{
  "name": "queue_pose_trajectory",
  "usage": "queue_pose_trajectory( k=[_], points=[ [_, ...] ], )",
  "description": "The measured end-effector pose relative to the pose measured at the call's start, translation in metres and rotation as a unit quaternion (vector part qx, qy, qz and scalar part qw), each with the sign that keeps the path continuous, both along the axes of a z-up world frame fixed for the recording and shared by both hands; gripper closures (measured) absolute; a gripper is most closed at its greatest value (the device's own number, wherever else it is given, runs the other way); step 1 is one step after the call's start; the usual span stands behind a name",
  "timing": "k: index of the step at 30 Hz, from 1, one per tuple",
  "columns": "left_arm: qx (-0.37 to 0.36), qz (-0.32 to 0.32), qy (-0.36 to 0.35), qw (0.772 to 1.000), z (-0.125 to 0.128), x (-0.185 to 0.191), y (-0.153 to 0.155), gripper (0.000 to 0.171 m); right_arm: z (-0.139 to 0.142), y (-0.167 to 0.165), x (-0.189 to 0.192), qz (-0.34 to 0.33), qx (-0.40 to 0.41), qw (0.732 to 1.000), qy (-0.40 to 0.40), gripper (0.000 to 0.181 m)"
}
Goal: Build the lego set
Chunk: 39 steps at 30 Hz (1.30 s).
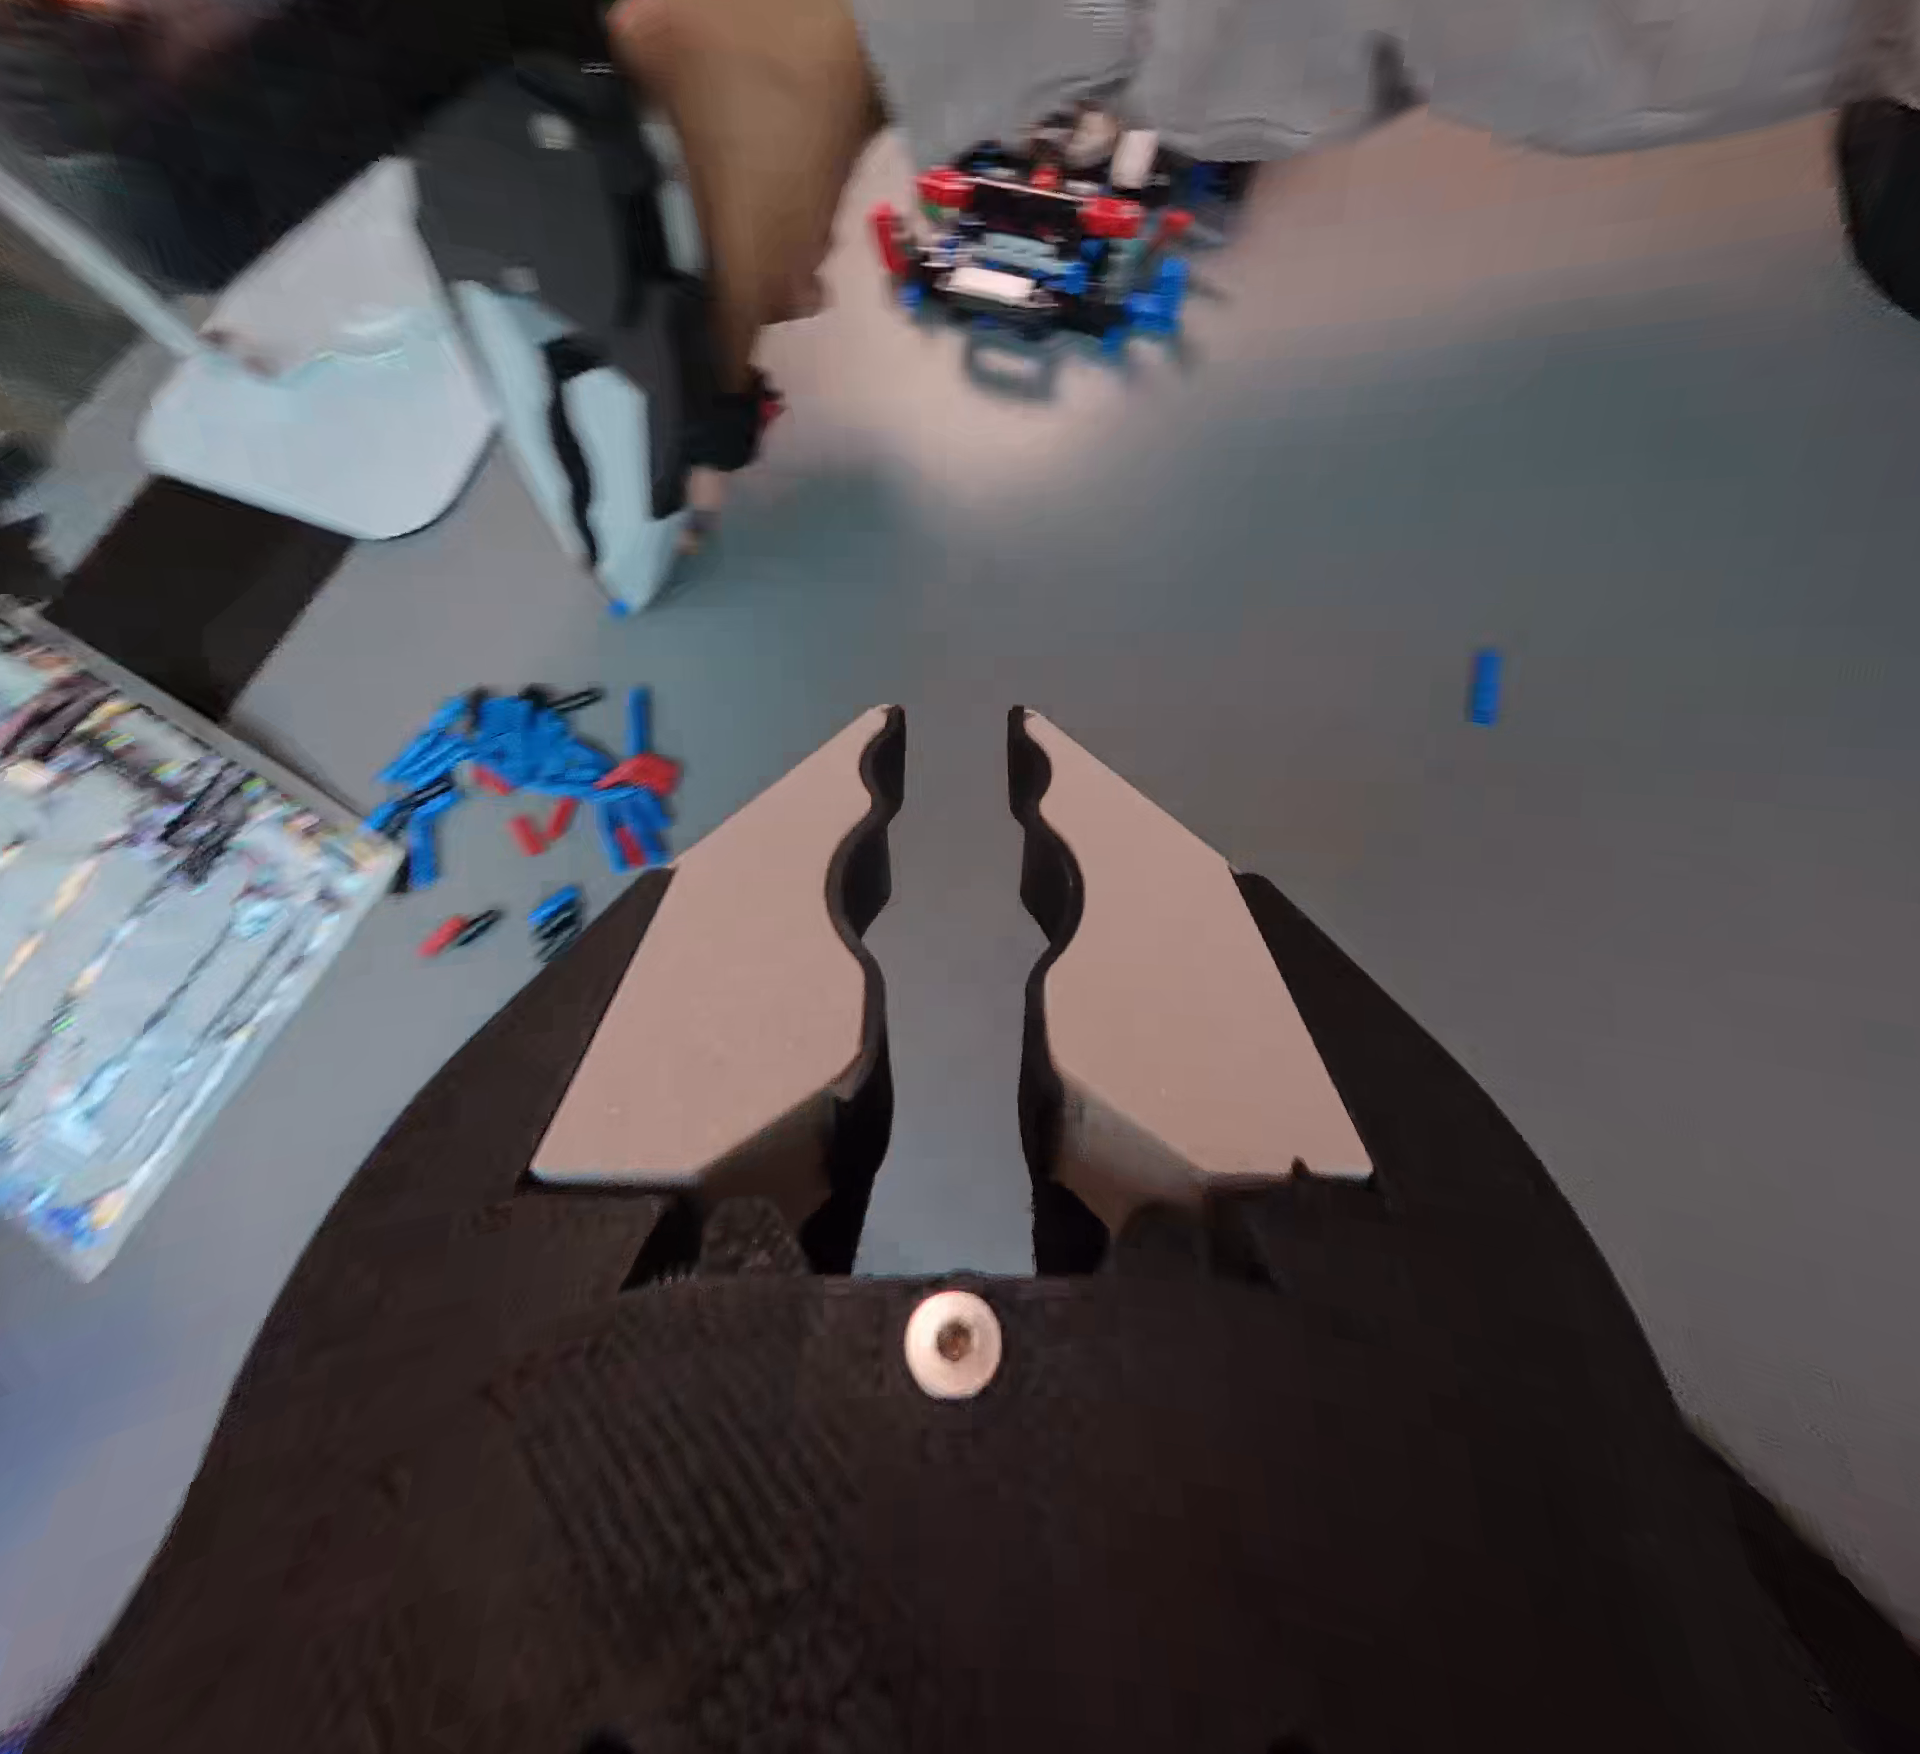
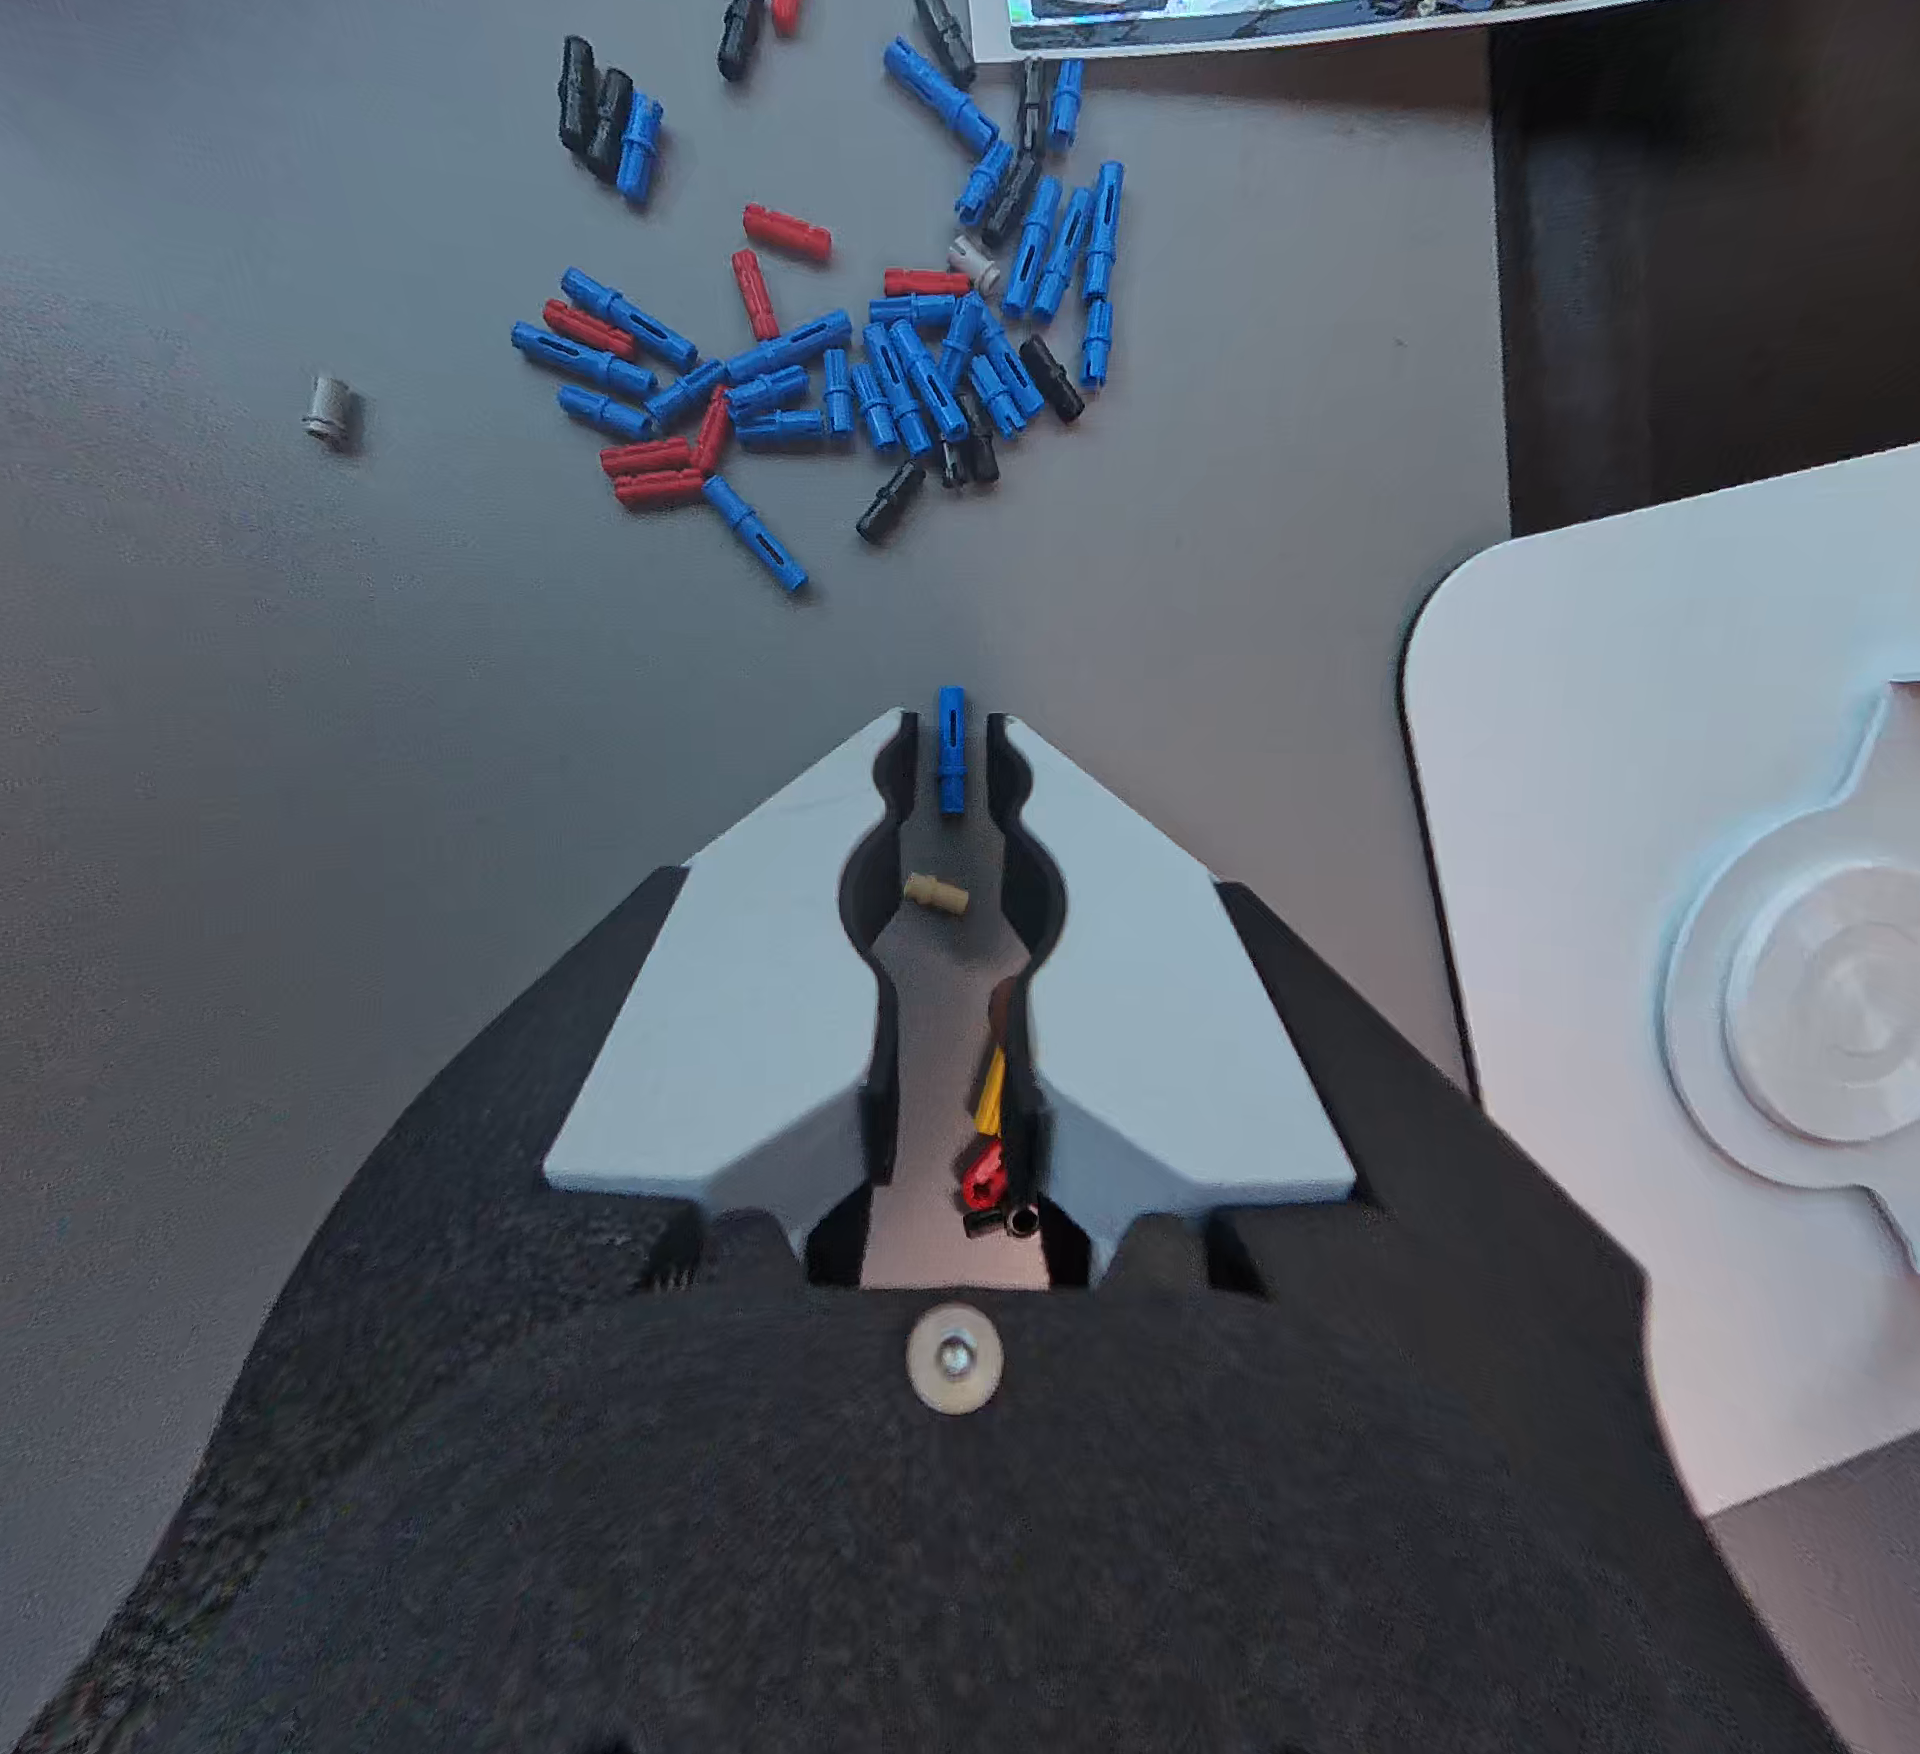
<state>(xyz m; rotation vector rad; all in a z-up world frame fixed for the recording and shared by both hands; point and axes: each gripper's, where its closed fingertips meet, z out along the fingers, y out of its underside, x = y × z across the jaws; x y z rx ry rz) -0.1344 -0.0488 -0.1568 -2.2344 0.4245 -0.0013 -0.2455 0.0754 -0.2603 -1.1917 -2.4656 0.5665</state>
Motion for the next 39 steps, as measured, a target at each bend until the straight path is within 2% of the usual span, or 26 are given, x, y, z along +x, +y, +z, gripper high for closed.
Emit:
queue_pose_trajectory(
  k=[1,2,4,7,9,12,16,21,26,31,36,39],
  points=[
    [0.002,0.042,0.001,0.999,0.010,-0.032,0.002,0.153,-0.003,0.000,0.001,0.002,0.007,1.000,-0.015,0.179],
    [-0.009,0.073,-0.015,0.997,0.014,-0.058,0.004,0.152,-0.002,-0.001,0.003,0.008,0.012,1.000,-0.019,0.180],
    [-0.050,0.112,-0.044,0.991,0.008,-0.103,0.010,0.151,0.000,-0.005,0.010,0.019,0.021,0.999,-0.017,0.180],
    [-0.114,0.128,-0.042,0.984,-0.022,-0.149,0.025,0.154,0.025,-0.030,0.038,0.044,-0.011,0.999,0.024,0.180],
    [-0.147,0.129,-0.024,0.980,-0.043,-0.169,0.034,0.155,0.045,-0.051,0.077,0.067,-0.039,0.996,0.042,0.179],
    [-0.193,0.122,-0.021,0.973,-0.072,-0.181,0.045,0.154,0.053,-0.073,0.157,0.089,-0.061,0.994,0.033,0.179],
    [-0.227,0.111,0.006,0.967,-0.095,-0.187,0.053,0.157,0.035,-0.074,0.253,0.058,-0.065,0.996,0.008,0.179],
    [-0.241,0.107,0.037,0.964,-0.102,-0.190,0.057,0.162,0.019,-0.058,0.310,-0.022,-0.041,0.999,0.022,0.179],
    [-0.249,0.108,0.049,0.961,-0.105,-0.193,0.058,0.164,0.009,-0.061,0.319,-0.051,-0.047,0.997,0.023,0.179],
    [-0.250,0.109,0.036,0.961,-0.106,-0.192,0.058,0.168,0.001,-0.067,0.319,-0.041,-0.045,0.998,0.017,0.171],
    [-0.240,0.087,0.055,0.965,-0.105,-0.184,0.055,0.170,0.037,-0.062,0.295,-0.039,-0.062,0.995,0.072,0.163],
    [-0.206,0.044,0.039,0.977,-0.081,-0.145,0.052,0.171,0.065,-0.056,0.263,-0.024,-0.053,0.990,0.127,0.163]
  ],
)
